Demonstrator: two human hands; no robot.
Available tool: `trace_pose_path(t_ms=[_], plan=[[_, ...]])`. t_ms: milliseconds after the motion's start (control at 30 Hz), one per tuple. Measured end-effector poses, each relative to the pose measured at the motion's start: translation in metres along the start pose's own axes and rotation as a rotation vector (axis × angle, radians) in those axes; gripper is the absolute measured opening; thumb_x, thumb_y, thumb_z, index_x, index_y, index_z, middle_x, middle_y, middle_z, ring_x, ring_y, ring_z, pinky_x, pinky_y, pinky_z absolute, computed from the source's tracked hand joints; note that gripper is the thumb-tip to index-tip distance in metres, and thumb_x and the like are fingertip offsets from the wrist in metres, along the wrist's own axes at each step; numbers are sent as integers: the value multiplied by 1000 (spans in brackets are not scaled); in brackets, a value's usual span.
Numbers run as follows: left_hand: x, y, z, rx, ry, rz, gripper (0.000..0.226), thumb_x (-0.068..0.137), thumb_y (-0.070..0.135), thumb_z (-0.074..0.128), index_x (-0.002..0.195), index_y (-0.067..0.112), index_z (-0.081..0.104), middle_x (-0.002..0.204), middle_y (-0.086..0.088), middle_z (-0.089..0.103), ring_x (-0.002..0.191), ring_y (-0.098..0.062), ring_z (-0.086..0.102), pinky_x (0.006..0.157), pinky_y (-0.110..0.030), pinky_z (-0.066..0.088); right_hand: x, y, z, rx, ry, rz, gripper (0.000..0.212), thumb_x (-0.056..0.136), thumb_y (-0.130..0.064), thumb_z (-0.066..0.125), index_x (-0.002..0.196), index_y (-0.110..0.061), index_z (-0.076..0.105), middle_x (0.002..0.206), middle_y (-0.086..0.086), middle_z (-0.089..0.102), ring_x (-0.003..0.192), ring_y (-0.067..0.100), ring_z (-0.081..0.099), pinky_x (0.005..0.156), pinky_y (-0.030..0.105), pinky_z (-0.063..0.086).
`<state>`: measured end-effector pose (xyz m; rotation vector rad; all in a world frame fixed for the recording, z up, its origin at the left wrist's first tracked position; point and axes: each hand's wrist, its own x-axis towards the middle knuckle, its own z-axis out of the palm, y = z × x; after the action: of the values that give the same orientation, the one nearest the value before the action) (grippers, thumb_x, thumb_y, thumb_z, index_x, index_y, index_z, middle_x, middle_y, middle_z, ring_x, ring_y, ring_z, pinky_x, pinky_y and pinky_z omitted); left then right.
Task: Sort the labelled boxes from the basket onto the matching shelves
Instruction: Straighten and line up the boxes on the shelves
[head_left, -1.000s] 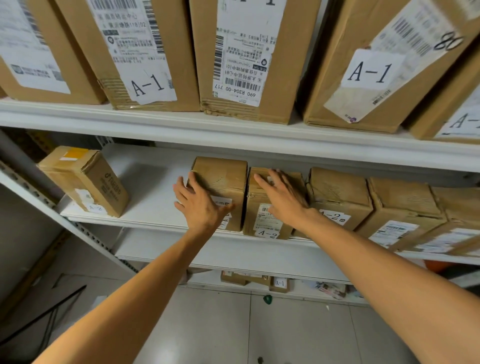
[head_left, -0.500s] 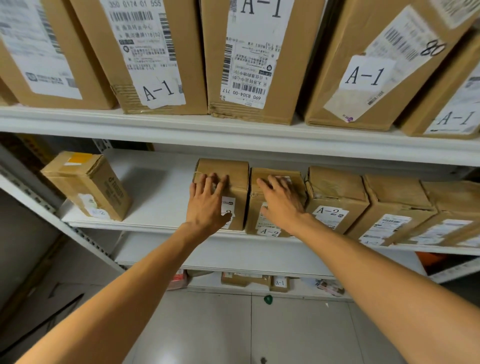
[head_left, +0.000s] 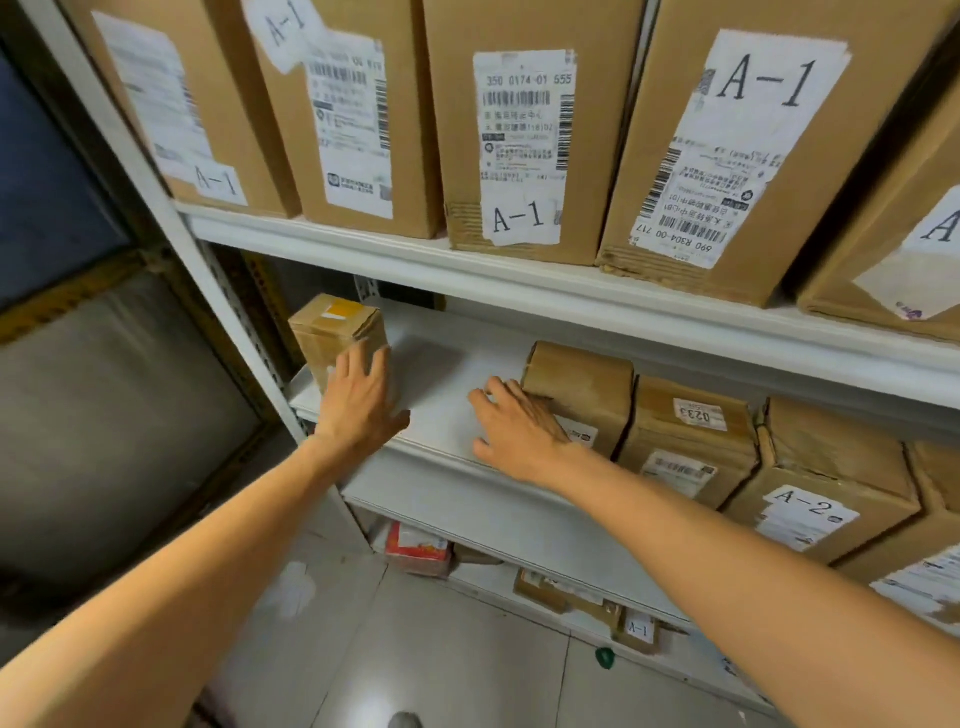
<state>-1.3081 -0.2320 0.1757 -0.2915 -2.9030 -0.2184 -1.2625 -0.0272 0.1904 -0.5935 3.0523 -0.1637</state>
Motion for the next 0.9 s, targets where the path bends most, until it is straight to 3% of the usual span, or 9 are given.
trace_pose_path(t_ms=[200, 333, 467, 600, 733, 900], plan=[[24, -89, -3, -221, 38, -301, 95, 71, 45, 79, 143, 9, 28, 144, -17, 26, 133, -38, 29, 106, -51, 38, 58, -49, 10, 86, -40, -20, 42, 91, -23, 53, 128, -6, 45, 127, 14, 44, 115, 31, 45, 88, 39, 43], [51, -127, 12, -428, 12, -371, 97, 75, 39, 79, 149, 13, 21, 150, -16, 20, 138, -36, 25, 112, -51, 33, 111, -78, 11, 125, -12, 18, 42, 91, -15, 54, 130, -5, 43, 126, 15, 44, 113, 33, 47, 89, 41, 46], [79, -156, 27, -549, -7, -287, 80, 89, 13, 66, 151, 28, 20, 149, -17, 23, 136, -37, 33, 111, -50, 34, 163, -103, 21, 209, 97, 82, 59, 89, 0, 53, 143, -11, 32, 137, 17, 34, 115, 36, 48, 93, 42, 48], [90, -173, 33, -660, -75, -145, 58, 92, 10, 61, 143, 22, 35, 128, -13, 54, 118, -29, 55, 102, -44, 46, 195, -115, 39, 245, 140, 105, 72, 85, 2, 59, 148, -12, 27, 153, 16, 17, 138, 37, 25, 109, 44, 39], [86, -163, 34, -811, -45, -160, 54, 90, 15, 66, 137, 17, 40, 109, -5, 64, 103, -22, 64, 93, -38, 52, 195, -116, 53, 347, 236, 169, 65, 86, 5, 59, 146, -7, 35, 152, 11, 24, 143, 32, 17, 116, 41, 30], [77, -122, 38, -858, -57, -100, 58, 87, 17, 69, 136, 17, 39, 102, 5, 57, 93, -11, 59, 85, -26, 49, 164, -92, 45, 379, 297, 225, 61, 84, 4, 61, 141, -3, 42, 146, 12, 32, 138, 30, 25, 115, 39, 31]])
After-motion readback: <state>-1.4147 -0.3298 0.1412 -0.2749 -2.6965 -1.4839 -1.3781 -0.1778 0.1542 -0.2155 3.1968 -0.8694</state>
